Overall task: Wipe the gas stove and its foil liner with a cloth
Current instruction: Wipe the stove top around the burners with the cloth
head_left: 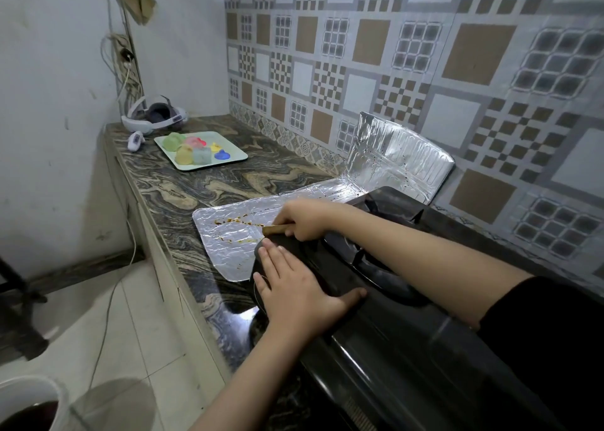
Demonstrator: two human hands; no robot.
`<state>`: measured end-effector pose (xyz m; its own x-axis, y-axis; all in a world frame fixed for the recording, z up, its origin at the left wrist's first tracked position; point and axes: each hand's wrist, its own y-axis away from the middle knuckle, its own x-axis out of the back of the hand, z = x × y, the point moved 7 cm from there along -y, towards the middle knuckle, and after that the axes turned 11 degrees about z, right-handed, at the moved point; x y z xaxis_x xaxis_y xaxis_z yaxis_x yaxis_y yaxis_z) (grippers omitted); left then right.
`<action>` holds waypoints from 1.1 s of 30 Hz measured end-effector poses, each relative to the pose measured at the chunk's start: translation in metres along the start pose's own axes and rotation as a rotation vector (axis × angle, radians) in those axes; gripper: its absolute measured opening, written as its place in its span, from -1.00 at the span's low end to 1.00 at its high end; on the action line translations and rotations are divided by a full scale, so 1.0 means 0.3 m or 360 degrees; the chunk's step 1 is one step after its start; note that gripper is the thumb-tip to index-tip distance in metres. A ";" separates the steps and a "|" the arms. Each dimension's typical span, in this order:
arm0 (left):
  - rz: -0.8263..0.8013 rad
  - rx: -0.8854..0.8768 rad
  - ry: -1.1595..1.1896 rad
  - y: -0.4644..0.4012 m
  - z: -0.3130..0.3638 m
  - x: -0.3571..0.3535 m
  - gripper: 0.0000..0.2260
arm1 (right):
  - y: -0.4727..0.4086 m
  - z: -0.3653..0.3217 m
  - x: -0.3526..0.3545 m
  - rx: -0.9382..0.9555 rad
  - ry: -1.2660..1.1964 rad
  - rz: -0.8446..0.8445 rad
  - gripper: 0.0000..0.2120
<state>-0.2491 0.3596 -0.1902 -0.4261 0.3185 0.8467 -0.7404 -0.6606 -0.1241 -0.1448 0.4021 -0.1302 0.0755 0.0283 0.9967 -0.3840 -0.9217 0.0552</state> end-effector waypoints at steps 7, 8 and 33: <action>-0.0163 -0.0067 -0.0007 0.014 -0.018 0.010 0.41 | 0.118 -0.008 -0.004 -0.0037 0.0123 0.0012 -0.90; -0.0184 -0.0082 -0.0014 0.015 -0.014 0.011 0.42 | 0.139 -0.004 -0.002 -0.0062 0.0090 0.0008 -0.85; -0.0421 -0.0128 -0.0068 0.008 -0.009 0.023 0.55 | 0.177 -0.002 -0.017 -0.0215 0.0119 0.0047 -0.67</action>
<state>-0.2555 0.3620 -0.1860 -0.1912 0.4426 0.8761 -0.8627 -0.5015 0.0651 -0.1659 0.3533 -0.1325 -0.0042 0.0351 0.9994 -0.5056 -0.8623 0.0282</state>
